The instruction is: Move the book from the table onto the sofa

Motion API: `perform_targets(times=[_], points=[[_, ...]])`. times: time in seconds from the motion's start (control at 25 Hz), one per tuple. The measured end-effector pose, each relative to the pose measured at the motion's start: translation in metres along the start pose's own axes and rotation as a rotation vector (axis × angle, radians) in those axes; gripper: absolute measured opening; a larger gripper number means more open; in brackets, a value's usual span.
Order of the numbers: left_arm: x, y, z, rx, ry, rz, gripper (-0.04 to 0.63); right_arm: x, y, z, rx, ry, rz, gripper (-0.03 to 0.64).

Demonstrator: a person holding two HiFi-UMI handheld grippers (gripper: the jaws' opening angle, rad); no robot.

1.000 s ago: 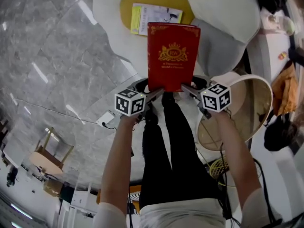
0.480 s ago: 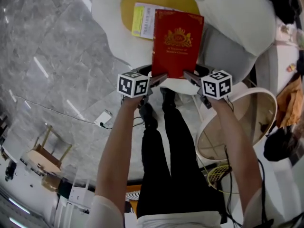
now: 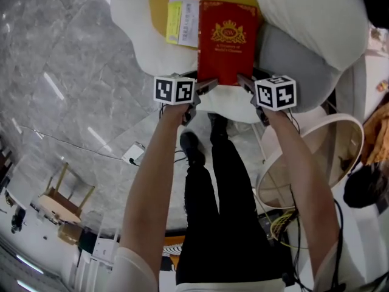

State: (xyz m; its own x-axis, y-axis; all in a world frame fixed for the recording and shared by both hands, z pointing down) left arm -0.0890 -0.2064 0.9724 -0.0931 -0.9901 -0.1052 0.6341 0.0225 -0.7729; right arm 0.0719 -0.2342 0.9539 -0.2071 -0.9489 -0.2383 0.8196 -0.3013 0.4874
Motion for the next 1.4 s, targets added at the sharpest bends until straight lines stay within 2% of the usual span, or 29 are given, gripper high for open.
perform_targets(times=[0.2,0.36,0.44,0.56,0.68,0.84,1.08,1.2,1.4], points=[[0.001,-0.001,0.009,0.049,-0.039,0.016,0.323,0.0,0.002,0.002,-0.04,-0.033,0.033,0.248],[0.006,-0.005,0.004,0.185,-0.043,0.032,0.357,0.007,0.002,-0.013,-0.094,-0.014,0.012,0.281],[0.008,-0.003,-0.004,0.212,-0.033,0.026,0.362,0.01,0.001,-0.023,-0.103,0.001,0.014,0.281],[0.008,0.012,-0.021,0.192,-0.007,0.048,0.362,0.015,-0.007,-0.041,-0.087,0.039,0.024,0.281],[0.006,0.04,-0.042,0.134,0.048,0.083,0.351,0.017,-0.022,-0.066,-0.058,0.095,0.042,0.277],[-0.002,0.085,-0.077,0.057,0.114,0.12,0.293,0.019,-0.053,-0.108,-0.026,0.179,0.041,0.196],[-0.018,0.156,-0.147,-0.005,0.174,0.217,0.181,0.021,-0.11,-0.189,-0.021,0.324,-0.002,0.096],[-0.027,0.189,-0.186,-0.021,0.201,0.279,0.12,0.018,-0.142,-0.232,-0.02,0.389,-0.032,0.068],[-0.045,0.238,-0.253,-0.044,0.246,0.329,0.085,0.0,-0.202,-0.298,0.017,0.467,-0.035,0.054]])
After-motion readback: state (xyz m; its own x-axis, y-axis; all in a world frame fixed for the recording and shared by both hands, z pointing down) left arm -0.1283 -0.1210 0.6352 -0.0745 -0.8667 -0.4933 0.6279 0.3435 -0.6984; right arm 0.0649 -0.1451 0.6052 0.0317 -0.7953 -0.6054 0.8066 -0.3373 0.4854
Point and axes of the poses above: the fingertips, and each gripper's own axes: z forward along the fingers, y to its right, x out of its top, the point moved 4 cm from there along -z, backward along the fingers, and after that the axes turned 1 degree about y, right-handed, at the moved point
